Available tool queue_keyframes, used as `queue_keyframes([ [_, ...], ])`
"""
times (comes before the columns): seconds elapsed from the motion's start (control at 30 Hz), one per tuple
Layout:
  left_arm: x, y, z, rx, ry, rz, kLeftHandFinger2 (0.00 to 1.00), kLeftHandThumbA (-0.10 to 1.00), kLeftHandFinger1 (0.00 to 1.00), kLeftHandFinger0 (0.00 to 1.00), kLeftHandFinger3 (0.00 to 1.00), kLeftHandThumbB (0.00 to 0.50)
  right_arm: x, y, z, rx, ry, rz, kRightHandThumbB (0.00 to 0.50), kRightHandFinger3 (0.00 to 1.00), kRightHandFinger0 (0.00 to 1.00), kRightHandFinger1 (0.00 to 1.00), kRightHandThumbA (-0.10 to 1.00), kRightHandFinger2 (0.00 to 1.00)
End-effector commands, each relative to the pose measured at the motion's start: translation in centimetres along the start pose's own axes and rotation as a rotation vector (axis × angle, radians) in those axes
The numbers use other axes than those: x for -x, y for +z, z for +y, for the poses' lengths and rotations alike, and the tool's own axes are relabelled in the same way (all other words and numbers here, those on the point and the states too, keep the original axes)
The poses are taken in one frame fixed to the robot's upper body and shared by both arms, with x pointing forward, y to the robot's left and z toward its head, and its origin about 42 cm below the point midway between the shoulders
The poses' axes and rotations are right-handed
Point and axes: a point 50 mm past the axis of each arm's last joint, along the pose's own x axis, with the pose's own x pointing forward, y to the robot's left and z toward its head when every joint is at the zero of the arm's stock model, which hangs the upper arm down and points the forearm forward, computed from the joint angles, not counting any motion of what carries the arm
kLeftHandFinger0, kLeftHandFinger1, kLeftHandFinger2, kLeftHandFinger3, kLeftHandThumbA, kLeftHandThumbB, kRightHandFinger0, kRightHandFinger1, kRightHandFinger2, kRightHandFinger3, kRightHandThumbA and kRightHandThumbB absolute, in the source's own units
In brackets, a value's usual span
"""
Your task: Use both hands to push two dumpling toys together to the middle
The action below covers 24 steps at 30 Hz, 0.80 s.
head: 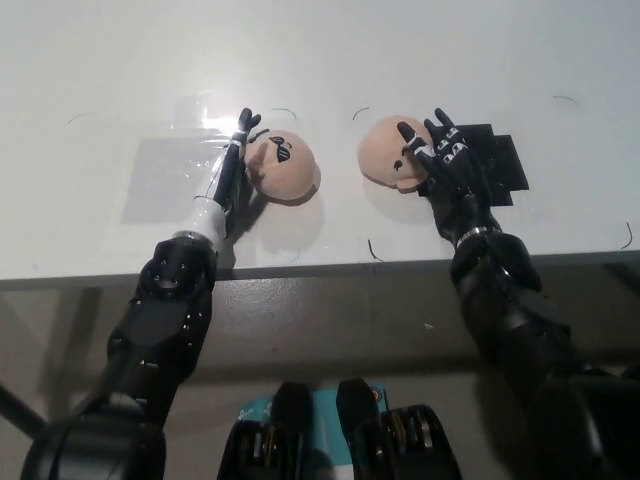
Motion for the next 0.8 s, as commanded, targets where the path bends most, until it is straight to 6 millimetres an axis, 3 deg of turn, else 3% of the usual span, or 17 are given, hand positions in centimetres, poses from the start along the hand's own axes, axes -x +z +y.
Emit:
queue_keyframes([
  [0.0, -2.1, 3.7, -0.2, 0.000, 0.006, -0.080, 1.00, 1.00, 1.00, 1.00, 1.00, 0.369, -0.9, 0.6, 3.8, -0.009, 0.090, 0.004, 0.248, 1.00, 1.00, 1.00, 1.00, 1.00],
  [0.13, -2.2, 3.8, -0.4, 0.006, 0.013, -0.070, 1.00, 1.00, 1.00, 1.00, 1.00, 0.381, -0.8, 0.1, 4.9, -0.020, 0.119, 0.011, 0.261, 1.00, 1.00, 1.00, 1.00, 1.00],
  [0.27, -2.4, 4.5, -1.2, 0.029, 0.004, -0.090, 1.00, 1.00, 1.00, 1.00, 1.00, 0.323, -0.7, -0.4, 5.9, -0.023, 0.132, 0.021, 0.267, 1.00, 1.00, 1.00, 1.00, 1.00],
  [0.47, -2.8, 5.1, -2.8, 0.042, -0.006, -0.096, 1.00, 1.00, 1.00, 1.00, 1.00, 0.365, -0.5, -1.1, 7.4, -0.031, 0.138, 0.033, 0.280, 1.00, 1.00, 1.00, 1.00, 1.00],
  [0.77, -2.7, 4.5, -5.0, 0.064, -0.032, -0.063, 1.00, 1.00, 1.00, 1.00, 1.00, 0.354, -0.2, -1.9, 8.3, -0.036, 0.173, 0.047, 0.230, 1.00, 1.00, 1.00, 1.00, 1.00],
])
